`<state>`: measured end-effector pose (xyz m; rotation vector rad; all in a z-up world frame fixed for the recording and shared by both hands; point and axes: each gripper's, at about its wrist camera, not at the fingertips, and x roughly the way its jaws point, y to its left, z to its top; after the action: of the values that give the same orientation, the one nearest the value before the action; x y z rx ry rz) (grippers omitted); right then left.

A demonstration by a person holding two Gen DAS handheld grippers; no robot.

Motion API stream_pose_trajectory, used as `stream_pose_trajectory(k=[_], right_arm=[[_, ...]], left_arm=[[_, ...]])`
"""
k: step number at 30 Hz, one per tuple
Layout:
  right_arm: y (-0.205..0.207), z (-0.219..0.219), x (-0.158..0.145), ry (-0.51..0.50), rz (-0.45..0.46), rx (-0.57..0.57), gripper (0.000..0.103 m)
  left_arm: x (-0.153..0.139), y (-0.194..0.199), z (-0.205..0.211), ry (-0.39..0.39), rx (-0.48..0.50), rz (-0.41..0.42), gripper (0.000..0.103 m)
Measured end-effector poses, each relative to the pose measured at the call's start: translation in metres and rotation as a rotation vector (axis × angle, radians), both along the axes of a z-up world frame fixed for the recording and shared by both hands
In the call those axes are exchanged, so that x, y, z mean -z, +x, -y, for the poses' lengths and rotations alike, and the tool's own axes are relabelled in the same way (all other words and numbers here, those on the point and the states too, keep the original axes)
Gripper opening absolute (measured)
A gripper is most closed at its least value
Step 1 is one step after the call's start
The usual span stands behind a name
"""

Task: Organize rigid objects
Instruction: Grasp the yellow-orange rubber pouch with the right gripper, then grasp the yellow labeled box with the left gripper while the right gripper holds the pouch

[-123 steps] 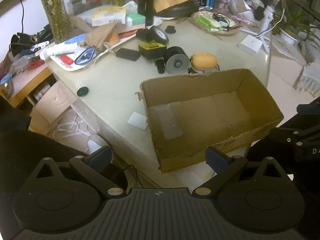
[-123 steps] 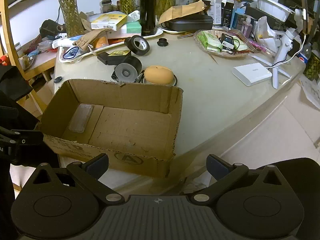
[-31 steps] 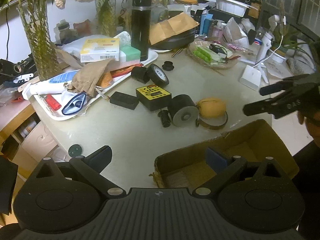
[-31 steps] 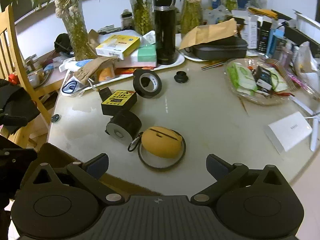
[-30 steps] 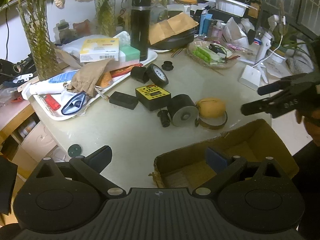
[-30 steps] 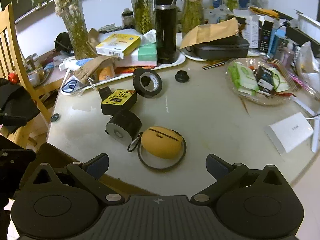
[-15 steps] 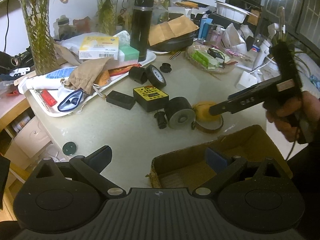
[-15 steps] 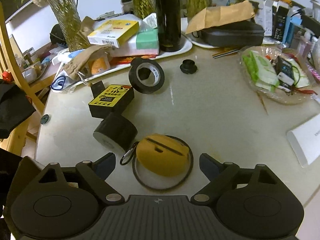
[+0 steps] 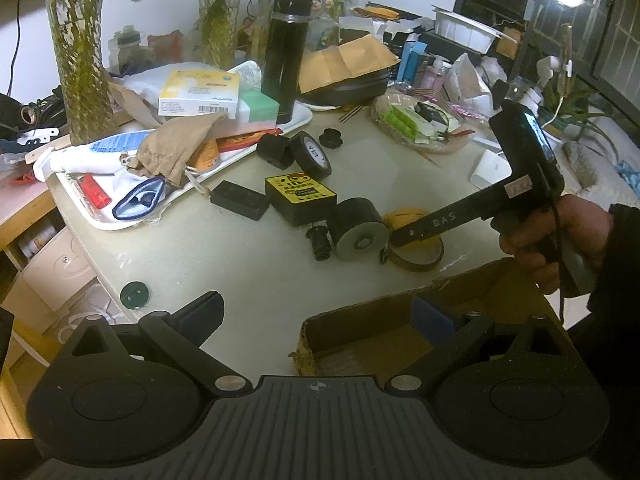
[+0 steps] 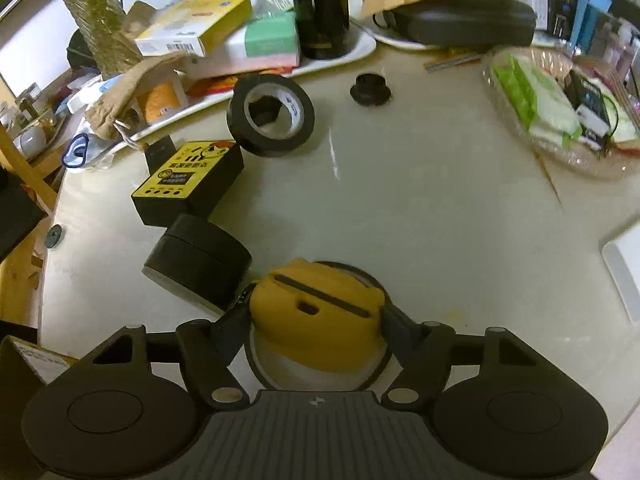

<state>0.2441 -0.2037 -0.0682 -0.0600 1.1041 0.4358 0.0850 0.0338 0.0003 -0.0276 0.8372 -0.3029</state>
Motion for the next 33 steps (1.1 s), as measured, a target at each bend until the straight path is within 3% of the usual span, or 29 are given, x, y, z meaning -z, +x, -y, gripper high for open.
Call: stream_pose_trajectory(k=[5,19,33], right_arm=[[-0.003,0.006,-0.003,0.034,-0.008,0.010,0.071],[-0.036,0.031,-0.047,0.049,0.128,0.041,0.070],[-0.072,0.064,-0.070,0.059,0.160,0.099,0.070]], left_arm=[[-0.001,0.000,0.001,-0.005,0.000,0.003,0.102],[-0.011,0.008,0.005,0.040,0.001,0.042,0.102],[-0.013,0.034,0.005,0.076,-0.020,0.041,0.102]])
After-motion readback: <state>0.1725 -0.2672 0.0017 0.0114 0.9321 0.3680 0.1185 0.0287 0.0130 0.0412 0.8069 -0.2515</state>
